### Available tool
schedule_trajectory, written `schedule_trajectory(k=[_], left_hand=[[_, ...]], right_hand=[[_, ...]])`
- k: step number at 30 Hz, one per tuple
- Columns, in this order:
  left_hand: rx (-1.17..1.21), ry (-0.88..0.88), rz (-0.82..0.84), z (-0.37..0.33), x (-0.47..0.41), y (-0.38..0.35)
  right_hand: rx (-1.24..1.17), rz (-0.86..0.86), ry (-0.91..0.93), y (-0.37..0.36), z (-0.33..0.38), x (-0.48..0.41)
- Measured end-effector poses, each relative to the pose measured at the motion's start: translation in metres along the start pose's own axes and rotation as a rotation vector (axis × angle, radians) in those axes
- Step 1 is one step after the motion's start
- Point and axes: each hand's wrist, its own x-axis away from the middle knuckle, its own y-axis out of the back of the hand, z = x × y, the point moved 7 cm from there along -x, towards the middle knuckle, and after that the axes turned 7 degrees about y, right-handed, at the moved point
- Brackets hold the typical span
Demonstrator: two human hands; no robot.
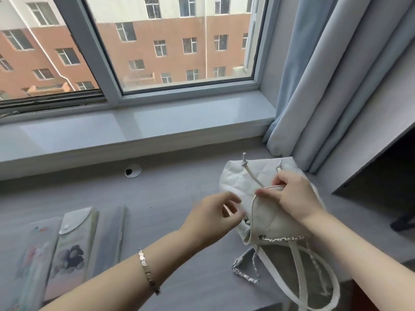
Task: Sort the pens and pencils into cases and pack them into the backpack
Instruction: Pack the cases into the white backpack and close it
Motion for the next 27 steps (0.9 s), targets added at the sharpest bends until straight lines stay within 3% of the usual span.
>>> schedule_trajectory(k=[4, 9, 12, 15, 19, 22, 27], left_hand=[[0.070, -0.015, -0.244, 0.005, 0.018, 0.055], [-0.025, 0.200, -0.435, 0.059, 0.042, 0.113], [-0.095, 0.385, -0.397, 0.106, 0.052, 0.120], [-0.194, 0.598, -0.203, 0.150, 0.054, 0.102], [-0.181, 0.737, -0.024, 0.183, 0.049, 0.089], [-0.224, 0.738, 0.037, 0.182, 0.039, 0.086], [-0.156, 0.750, 0.058, 0.191, 0.041, 0.080]], right_hand=[[-0.202, 0.161, -0.004, -0.046, 0.060, -0.020], [-0.365, 0.340, 0.006, -0.129, 0.119, -0.024], [-0.372, 0.459, 0.033, -0.178, 0.139, -0.014], [-0.242, 0.516, 0.184, -0.204, 0.133, 0.006], [0.017, 0.288, 0.568, -0.197, 0.125, 0.039], [0.064, 0.119, 0.528, -0.190, 0.112, 0.048], [0.016, 0.042, 0.494, -0.194, 0.110, 0.056]])
